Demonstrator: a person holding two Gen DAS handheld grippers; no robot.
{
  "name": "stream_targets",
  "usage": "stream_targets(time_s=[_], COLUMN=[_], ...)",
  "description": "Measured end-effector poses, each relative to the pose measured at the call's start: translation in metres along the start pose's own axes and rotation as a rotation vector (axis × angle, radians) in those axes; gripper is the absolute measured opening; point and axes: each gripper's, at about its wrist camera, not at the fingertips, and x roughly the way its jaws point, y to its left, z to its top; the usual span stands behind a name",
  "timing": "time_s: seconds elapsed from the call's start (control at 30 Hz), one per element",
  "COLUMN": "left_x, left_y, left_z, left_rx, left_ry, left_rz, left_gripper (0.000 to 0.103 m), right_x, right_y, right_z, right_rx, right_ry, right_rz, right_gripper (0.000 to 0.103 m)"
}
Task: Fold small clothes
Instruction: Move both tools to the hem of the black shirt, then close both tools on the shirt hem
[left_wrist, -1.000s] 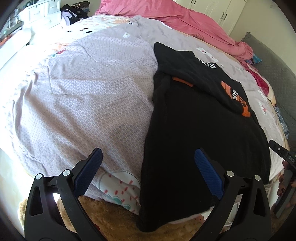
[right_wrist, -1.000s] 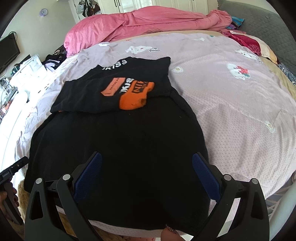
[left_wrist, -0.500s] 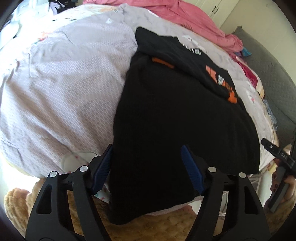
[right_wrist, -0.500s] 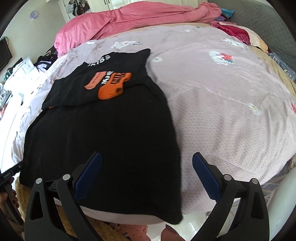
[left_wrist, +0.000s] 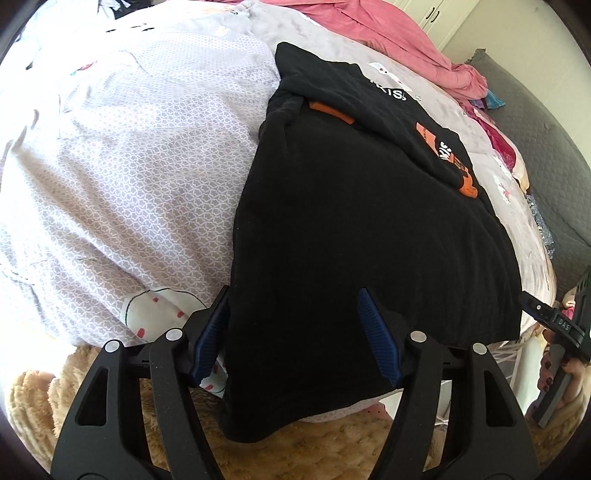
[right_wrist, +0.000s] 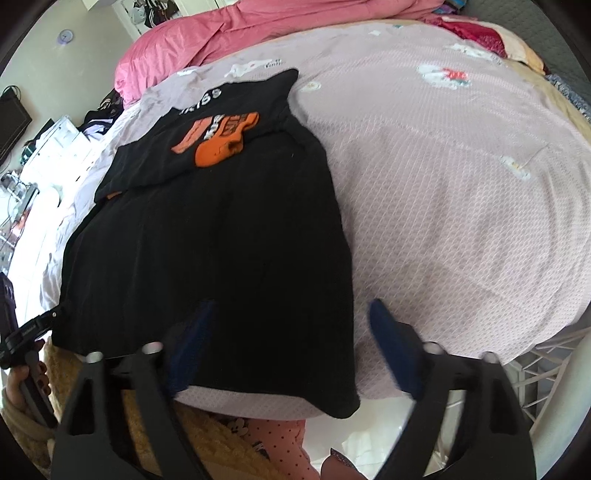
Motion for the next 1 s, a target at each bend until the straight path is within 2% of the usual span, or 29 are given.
stream_targets(time_s=[0.07,0.13,0.27,0.3,0.33,0.4,0.47,0.6,0.63,0.7,0.87,1.0], left_x=[0.001,0.001,0.001,0.001,0.0,0.0,-0.001,-0.003,-0.004,-0.004,-0.005,-0.003], left_y=[0.0,0.0,0.004,0.005,0.007,0.009,0.009,0.013,0.013,0.014,0.013,0.01], left_z=[0.0,0.001,0.002,0.002,0.002,0.002,0.002,0.001,0.001,0.0,-0.003,-0.004], left_rx=[0.002,-0.001,-0.016,-0.021,-0.026,-0.028,-0.033,-0.044,-0.049,-0.052,-0.047,-0.033], left_ry=[0.004,0.005,0.006,0.006,0.006,0.008,0.01,0.013,0.016,0.023,0.03,0.037], left_rz=[0.004,0.003,-0.009,-0.014,-0.017,-0.023,-0.028,-0.026,-0.026,-0.026,-0.02,-0.023], left_gripper=[0.06,0.06,0.06,0.061,0.061,0.06,0.06,0.05,0.048,0.033,0.029,0.021], right_x=[0.004,0.009,0.011,0.011,0.009,0.006,0.003,-0.004,-0.006,-0.01,-0.006,0.008], right_y=[-0.004,-0.01,-0.02,-0.022,-0.023,-0.022,-0.02,-0.013,-0.011,-0.004,0.006,0.0], right_z=[-0.002,-0.004,-0.007,-0.007,-0.007,-0.007,-0.007,-0.006,-0.005,-0.003,0.001,0.001], right_rx=[0.01,0.033,0.074,0.08,0.081,0.069,0.046,-0.005,-0.01,-0.039,-0.079,-0.064], right_ry=[0.01,0.018,0.016,0.015,0.015,0.018,0.018,0.007,0.005,-0.005,0.001,0.038], right_rz=[0.008,0.025,0.061,0.067,0.069,0.073,0.064,0.053,0.061,0.067,0.077,0.064], right_gripper=[0.071,0.062,0.055,0.051,0.039,0.027,0.021,0.008,0.008,0.008,0.008,0.017])
